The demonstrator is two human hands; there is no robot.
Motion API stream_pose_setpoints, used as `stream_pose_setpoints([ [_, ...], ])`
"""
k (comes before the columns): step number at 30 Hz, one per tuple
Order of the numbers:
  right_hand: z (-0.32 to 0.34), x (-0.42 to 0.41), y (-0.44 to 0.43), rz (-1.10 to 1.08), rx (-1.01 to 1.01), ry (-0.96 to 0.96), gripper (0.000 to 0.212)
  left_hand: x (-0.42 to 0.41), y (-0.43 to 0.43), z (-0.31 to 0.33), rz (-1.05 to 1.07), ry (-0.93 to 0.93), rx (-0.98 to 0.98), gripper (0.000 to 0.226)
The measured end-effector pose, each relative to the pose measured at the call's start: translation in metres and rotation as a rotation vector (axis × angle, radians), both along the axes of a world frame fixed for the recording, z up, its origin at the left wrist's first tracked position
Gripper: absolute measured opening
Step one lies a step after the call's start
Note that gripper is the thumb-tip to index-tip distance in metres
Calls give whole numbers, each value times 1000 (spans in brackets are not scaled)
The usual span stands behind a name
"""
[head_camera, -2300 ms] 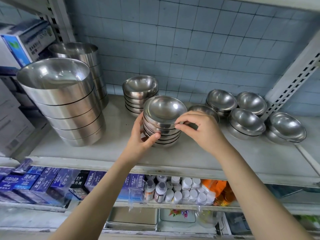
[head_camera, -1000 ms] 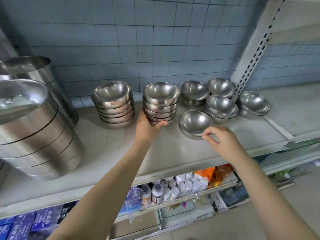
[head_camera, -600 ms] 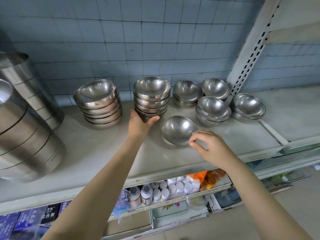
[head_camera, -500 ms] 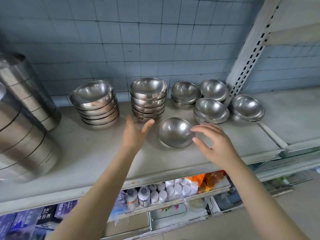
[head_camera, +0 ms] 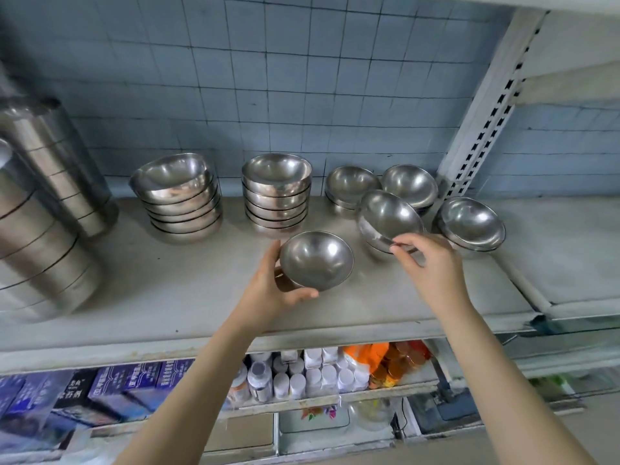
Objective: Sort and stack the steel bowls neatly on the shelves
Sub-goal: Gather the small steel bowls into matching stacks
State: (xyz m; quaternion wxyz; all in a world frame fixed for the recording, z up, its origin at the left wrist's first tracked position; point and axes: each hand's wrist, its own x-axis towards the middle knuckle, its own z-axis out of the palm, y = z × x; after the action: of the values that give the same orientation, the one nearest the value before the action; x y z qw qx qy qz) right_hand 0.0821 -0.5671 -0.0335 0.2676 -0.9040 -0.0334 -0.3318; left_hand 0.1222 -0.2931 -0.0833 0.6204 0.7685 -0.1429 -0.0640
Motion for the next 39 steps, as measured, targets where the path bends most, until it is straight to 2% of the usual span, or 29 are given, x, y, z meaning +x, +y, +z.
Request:
stream_pose_setpoints([
  [4, 8, -13, 32, 198, 6, -33, 14, -1, 0, -1, -8, -30, 47, 107],
  [8, 4, -12, 53, 361, -76, 41, 23, -1, 0, -3, -19, -44, 86, 113],
  [14, -12, -8, 60, 385, -82, 82, 14, -1, 3, -3, -19, -30, 50, 102],
  [19, -14, -10, 57, 439, -15, 139, 24, -1, 4, -4, -1, -27, 61, 102],
  [21, -8, -9, 49, 384, 43, 137, 33, 0, 4, -4, -7, -13, 60, 104],
  [23, -2, -5, 33, 234, 85, 73, 37, 0, 4, -3, -7, -1, 60, 102],
  [25, 1, 1, 14, 92, 44, 48, 39, -1, 4, -2, 0, 0, 58, 100],
  [27, 1, 6, -2, 28, -14, 157, 41, -1, 3, -2, 11, 0, 50, 97],
  [29, -4, 8, -13, -16, -78, 262, 32, 0, 3, -3, 27, 2, 47, 95],
  [33, -17, 12, -24, -15, -91, 265, 16, 0, 3, -3, 62, 16, 34, 98],
  [39, -10, 4, -22, 53, -65, 66, 10, 0, 2, -1, 90, 30, 47, 97],
])
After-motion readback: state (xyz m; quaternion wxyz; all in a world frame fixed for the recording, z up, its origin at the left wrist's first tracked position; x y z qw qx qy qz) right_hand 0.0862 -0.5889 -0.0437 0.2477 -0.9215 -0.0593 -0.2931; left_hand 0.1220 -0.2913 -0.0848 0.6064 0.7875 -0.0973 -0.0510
